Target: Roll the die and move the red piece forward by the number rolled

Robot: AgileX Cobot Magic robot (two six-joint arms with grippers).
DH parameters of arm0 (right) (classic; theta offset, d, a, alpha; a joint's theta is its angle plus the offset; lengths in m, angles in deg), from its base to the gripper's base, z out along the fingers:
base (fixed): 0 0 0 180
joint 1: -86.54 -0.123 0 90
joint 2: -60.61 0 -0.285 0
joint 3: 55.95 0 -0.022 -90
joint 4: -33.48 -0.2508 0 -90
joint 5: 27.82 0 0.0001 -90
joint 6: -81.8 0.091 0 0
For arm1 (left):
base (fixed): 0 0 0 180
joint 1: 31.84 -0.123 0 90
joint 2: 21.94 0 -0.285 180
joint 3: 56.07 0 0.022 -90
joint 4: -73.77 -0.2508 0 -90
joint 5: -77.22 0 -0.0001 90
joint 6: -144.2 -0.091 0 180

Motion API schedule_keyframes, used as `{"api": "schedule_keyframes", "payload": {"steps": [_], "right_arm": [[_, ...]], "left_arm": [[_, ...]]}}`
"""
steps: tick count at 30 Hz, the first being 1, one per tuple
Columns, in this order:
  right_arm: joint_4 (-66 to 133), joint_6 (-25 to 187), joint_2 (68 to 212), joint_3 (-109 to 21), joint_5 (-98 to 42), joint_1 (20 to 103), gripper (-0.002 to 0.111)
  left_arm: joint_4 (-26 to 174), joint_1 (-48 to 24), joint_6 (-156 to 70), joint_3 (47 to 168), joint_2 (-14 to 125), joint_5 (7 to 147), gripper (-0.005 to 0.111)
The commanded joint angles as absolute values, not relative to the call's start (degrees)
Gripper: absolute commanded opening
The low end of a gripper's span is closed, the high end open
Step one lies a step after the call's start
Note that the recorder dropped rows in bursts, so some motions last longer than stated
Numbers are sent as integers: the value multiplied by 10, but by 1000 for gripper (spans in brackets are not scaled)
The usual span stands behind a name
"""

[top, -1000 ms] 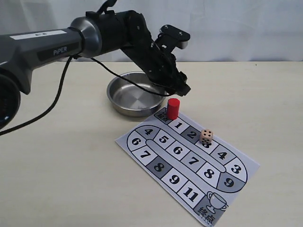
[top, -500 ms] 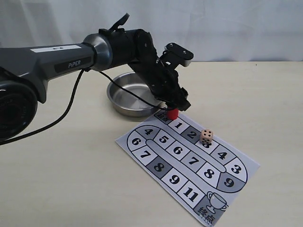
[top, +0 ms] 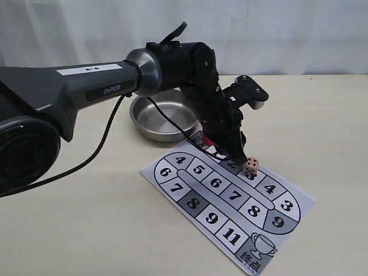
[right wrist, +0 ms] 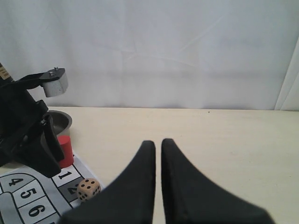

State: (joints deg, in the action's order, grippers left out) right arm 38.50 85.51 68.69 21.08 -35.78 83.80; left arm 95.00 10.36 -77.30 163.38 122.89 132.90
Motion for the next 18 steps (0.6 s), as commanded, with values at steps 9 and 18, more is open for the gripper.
{"api": "schedule_keyframes", "payload": {"steps": [9, 18], "right_arm": [[385, 855, 684, 213, -356, 840, 4], [385, 855, 684, 213, -356, 840, 4]], "left_arm": [[930, 108, -778, 1635, 1256, 1308, 0], [949, 108, -778, 1634, 1275, 1308, 0]]}}
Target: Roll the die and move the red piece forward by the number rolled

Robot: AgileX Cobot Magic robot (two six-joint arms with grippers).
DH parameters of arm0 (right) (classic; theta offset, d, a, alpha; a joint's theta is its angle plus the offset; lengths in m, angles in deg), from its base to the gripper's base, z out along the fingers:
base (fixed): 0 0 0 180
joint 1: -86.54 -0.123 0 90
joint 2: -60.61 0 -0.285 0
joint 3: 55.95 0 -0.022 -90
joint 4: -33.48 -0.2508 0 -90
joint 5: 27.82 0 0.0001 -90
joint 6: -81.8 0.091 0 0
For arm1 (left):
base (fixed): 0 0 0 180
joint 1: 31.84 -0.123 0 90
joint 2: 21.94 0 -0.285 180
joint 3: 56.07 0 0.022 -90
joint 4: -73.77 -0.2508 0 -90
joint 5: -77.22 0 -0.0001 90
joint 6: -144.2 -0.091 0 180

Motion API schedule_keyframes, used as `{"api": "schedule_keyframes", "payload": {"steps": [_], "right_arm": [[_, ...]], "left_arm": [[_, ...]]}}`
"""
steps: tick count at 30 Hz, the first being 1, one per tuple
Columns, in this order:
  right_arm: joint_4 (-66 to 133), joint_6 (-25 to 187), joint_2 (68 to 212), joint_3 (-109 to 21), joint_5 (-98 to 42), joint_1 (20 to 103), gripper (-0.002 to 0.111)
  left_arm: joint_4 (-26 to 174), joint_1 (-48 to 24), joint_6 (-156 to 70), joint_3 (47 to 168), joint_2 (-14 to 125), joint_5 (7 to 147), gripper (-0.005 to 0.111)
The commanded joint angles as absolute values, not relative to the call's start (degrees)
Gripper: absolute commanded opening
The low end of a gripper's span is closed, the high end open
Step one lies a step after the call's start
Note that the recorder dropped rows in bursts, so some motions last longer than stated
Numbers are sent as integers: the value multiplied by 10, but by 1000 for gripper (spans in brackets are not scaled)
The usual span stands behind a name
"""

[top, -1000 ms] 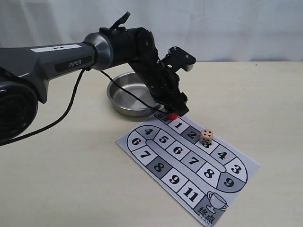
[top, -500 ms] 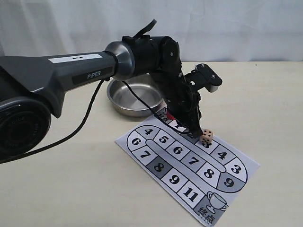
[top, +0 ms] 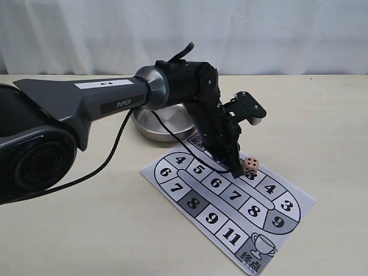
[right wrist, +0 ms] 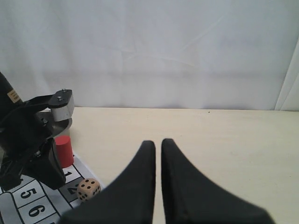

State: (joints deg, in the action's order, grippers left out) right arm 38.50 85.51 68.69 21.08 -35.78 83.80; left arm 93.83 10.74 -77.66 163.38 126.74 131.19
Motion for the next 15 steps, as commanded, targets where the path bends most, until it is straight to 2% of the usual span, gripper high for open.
{"api": "schedule_keyframes", "payload": {"steps": [1, 15], "right_arm": [[385, 855, 684, 213, -356, 840, 4], [385, 855, 684, 213, -356, 840, 4]], "left_arm": [[950, 108, -778, 1634, 1275, 1308, 0], [955, 108, -778, 1634, 1275, 1309, 0]]}}
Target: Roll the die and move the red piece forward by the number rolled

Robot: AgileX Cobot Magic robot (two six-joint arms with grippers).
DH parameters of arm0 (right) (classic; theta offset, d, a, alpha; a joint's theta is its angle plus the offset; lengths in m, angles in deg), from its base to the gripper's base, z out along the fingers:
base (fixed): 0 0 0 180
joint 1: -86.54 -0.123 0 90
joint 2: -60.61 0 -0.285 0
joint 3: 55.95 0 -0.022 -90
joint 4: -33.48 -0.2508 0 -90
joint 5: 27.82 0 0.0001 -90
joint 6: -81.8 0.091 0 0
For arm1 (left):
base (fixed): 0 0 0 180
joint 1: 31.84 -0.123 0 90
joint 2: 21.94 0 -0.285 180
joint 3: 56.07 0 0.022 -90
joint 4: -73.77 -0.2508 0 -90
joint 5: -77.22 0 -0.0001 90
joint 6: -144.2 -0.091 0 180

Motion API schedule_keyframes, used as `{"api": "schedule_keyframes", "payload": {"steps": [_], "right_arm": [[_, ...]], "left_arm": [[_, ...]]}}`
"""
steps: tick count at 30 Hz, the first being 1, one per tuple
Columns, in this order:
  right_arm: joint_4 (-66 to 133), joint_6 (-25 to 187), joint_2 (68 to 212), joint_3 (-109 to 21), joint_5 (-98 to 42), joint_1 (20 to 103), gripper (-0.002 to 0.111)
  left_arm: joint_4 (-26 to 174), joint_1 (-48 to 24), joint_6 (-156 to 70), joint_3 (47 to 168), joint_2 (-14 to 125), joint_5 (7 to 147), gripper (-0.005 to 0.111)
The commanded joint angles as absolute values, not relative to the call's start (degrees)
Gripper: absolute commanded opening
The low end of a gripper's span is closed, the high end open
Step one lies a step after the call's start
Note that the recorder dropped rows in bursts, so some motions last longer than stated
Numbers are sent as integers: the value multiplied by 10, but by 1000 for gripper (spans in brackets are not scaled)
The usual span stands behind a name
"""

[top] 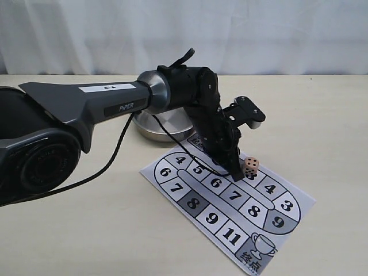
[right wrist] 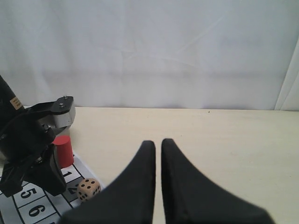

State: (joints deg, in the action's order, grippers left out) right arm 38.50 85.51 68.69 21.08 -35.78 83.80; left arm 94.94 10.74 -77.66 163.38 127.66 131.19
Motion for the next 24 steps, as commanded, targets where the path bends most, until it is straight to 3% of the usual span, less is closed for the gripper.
{"api": "schedule_keyframes", "payload": {"steps": [1, 11, 14, 21, 24], "right_arm": [[385, 855, 684, 213, -356, 840, 4], [385, 855, 684, 213, -356, 840, 4], [385, 855, 684, 213, -356, 840, 4], [385, 855, 684, 213, -356, 840, 4], [385, 855, 684, 213, -356, 840, 4]], "left_arm": [[955, 108, -778, 1634, 1275, 1309, 0], [915, 108, -738, 1634, 1267, 1342, 2], [875, 108, -719, 1634, 1251, 1353, 9], [827, 108, -694, 1634, 1217, 1346, 40], [785, 108, -640, 1634, 1210, 1338, 45]]}}
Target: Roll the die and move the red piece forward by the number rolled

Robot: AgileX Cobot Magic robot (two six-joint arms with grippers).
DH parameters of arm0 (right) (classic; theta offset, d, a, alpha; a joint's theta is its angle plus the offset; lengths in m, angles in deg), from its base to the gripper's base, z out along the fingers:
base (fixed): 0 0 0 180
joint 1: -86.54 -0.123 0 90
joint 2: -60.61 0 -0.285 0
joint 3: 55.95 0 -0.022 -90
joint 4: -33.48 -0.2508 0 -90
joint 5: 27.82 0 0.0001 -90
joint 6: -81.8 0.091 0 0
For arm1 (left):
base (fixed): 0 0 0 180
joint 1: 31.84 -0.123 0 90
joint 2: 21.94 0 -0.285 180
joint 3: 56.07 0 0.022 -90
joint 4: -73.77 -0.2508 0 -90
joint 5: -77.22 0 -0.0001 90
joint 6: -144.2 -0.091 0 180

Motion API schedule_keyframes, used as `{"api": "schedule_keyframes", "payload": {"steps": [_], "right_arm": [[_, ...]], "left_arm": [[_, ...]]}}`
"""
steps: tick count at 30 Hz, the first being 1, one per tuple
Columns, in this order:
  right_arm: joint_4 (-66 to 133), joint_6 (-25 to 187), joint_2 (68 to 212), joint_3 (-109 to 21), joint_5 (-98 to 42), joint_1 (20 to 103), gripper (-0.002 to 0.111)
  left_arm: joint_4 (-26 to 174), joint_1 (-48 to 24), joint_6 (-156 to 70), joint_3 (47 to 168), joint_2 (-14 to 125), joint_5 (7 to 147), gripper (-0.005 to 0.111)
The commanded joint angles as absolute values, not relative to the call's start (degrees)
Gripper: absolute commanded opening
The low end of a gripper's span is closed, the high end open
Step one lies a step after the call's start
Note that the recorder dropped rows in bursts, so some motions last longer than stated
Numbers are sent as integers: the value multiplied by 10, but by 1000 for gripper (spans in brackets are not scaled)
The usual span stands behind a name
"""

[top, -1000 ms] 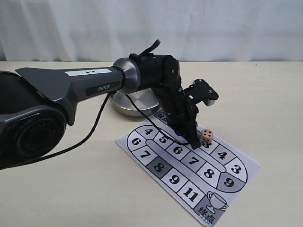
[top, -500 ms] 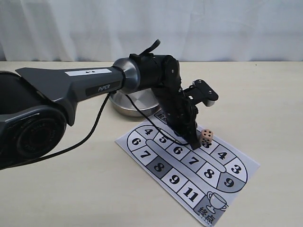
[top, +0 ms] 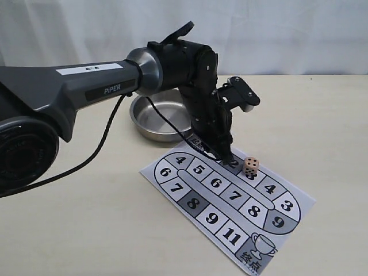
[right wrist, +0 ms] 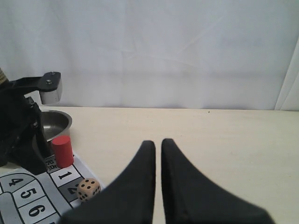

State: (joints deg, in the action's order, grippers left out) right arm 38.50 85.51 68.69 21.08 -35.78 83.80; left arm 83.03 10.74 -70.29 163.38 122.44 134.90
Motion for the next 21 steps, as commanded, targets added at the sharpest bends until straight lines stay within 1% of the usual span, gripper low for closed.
{"api": "schedule_keyframes", "payload": {"steps": [1, 4, 8, 16, 17, 21], "right_arm": [[385, 855, 684, 213, -356, 840, 4], [385, 855, 684, 213, -356, 840, 4], [385, 855, 684, 213, -356, 840, 4], [385, 855, 684, 213, -356, 840, 4], [385, 855, 684, 213, -356, 840, 4], [385, 855, 684, 213, -356, 840, 4]], "left_arm": [[769, 106, -616, 1634, 1210, 1330, 45], [760, 90, -559, 1634, 1210, 1305, 45], [805, 62, -495, 1634, 1211, 1273, 45], [870, 41, -492, 1634, 1212, 1226, 45], [875, 41, -492, 1634, 1212, 1222, 47], [876, 45, -494, 1634, 1214, 1205, 64]]}}
